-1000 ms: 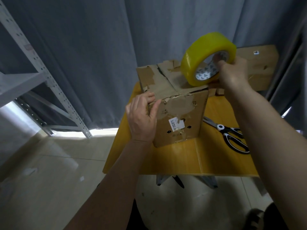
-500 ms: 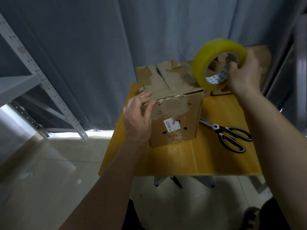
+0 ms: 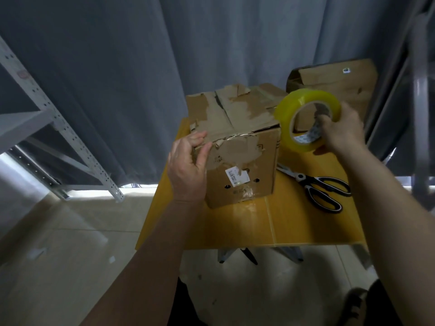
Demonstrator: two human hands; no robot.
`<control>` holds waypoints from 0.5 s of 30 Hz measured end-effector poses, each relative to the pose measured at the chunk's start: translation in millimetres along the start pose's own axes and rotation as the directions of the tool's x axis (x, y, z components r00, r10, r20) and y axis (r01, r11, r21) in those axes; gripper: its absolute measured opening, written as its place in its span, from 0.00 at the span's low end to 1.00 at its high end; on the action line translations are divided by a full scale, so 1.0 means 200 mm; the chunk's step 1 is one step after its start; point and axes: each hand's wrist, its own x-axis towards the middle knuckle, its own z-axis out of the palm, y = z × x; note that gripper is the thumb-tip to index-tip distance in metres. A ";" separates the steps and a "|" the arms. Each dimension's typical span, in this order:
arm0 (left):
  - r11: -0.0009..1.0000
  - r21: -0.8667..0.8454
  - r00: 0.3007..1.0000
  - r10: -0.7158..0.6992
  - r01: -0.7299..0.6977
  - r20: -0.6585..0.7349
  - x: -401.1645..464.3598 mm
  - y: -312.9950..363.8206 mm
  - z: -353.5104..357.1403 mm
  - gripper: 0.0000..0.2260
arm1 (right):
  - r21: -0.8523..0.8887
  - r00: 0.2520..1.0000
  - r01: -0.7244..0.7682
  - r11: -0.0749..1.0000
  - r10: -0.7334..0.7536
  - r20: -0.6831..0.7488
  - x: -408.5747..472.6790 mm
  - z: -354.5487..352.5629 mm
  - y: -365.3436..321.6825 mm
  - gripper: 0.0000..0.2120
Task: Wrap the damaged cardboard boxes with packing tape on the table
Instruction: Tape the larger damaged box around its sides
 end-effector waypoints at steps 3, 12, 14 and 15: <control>1.000 0.013 1.000 -0.023 0.023 -0.002 -0.01 0.05 0.01 0.12 | 0.050 0.999 -0.024 0.998 0.026 -0.033 -0.02 0.03 0.03 0.12; 0.758 0.537 0.739 -0.112 -0.369 0.664 0.45 0.39 0.11 0.23 | 0.030 0.999 -0.014 0.999 0.015 -0.040 0.03 0.05 0.08 0.17; 0.884 0.299 0.485 -0.097 -0.359 0.869 0.42 0.45 0.21 0.24 | 0.022 0.999 -0.009 1.000 0.010 -0.045 0.04 0.05 0.10 0.17; 0.908 0.242 0.427 -0.079 -0.342 0.901 0.38 0.44 0.25 0.25 | 0.018 0.999 -0.005 1.000 0.006 -0.052 0.04 0.05 0.11 0.16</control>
